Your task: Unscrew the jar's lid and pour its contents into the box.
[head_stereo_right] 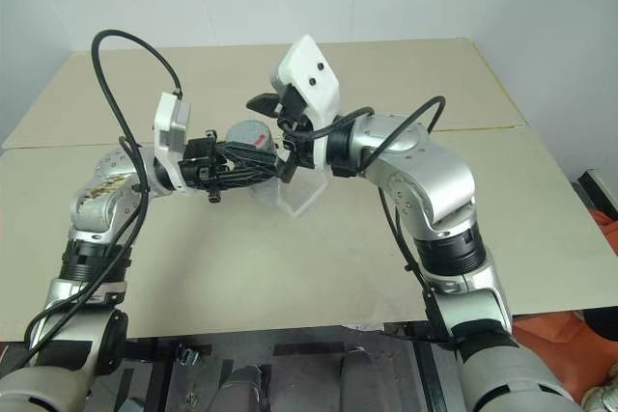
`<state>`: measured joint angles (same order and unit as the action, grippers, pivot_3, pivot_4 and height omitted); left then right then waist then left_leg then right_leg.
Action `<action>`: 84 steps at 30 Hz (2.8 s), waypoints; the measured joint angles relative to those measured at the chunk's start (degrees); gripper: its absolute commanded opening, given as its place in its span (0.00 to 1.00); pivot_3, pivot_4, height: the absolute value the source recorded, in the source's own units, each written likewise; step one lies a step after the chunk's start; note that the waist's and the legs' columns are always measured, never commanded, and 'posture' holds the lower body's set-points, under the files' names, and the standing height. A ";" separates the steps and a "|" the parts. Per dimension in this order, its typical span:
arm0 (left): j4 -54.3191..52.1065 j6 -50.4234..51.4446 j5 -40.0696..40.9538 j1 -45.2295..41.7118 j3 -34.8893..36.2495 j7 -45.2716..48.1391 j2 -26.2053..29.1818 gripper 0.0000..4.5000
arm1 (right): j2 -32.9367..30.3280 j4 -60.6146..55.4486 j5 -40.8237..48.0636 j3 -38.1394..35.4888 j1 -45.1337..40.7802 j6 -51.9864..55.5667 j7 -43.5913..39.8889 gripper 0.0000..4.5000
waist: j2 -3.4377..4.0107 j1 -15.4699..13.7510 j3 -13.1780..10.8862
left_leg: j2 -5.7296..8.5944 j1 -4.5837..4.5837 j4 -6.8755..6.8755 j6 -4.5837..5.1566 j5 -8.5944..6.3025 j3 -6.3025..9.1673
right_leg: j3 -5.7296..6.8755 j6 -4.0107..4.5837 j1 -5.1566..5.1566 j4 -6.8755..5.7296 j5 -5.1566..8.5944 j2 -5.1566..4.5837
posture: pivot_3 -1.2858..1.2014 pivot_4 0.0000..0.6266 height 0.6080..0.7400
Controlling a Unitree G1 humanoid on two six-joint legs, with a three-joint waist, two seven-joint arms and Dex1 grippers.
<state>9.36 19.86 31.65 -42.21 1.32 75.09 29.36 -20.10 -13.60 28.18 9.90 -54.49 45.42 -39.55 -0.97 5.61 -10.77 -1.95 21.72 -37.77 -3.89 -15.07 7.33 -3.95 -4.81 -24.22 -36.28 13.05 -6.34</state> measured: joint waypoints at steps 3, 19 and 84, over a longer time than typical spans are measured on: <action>-0.15 0.13 0.01 0.31 0.10 -0.21 1.07 0.43 | -0.42 0.59 -0.02 0.05 0.06 -0.42 -0.91 0.99 | 0.00 -0.02 0.00 | 0.00 0.00 0.00 0.00 0.00 0.00 | 0.00 0.00 0.00 0.00 0.00 0.00 | 0.52 0.24 1.00; -3.99 1.72 2.10 4.09 3.06 -0.59 5.17 0.43 | -6.68 1.14 -0.86 -4.93 3.16 -1.30 -0.33 0.99 | 0.00 -0.07 0.00 | 0.00 0.01 0.00 0.02 -0.01 0.00 | 0.01 0.00 0.00 0.04 0.00 0.00 | 0.52 0.24 1.00; 0.51 1.33 0.50 -0.05 2.26 1.23 5.20 0.43 | -3.17 0.04 1.74 -3.19 2.31 0.59 -1.60 0.99 | 0.00 -0.03 0.00 | 0.00 0.02 0.01 0.00 0.00 0.01 | 0.00 0.00 0.00 0.00 0.00 0.00 | 0.52 0.24 1.00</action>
<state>9.87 21.19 32.15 -42.25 3.58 76.32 34.57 -23.27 -13.56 29.92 6.71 -52.18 46.02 -41.15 -0.97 5.58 -10.77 -1.95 21.73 -37.76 -3.88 -15.07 7.34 -3.95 -4.80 -24.22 -36.28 13.05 -6.34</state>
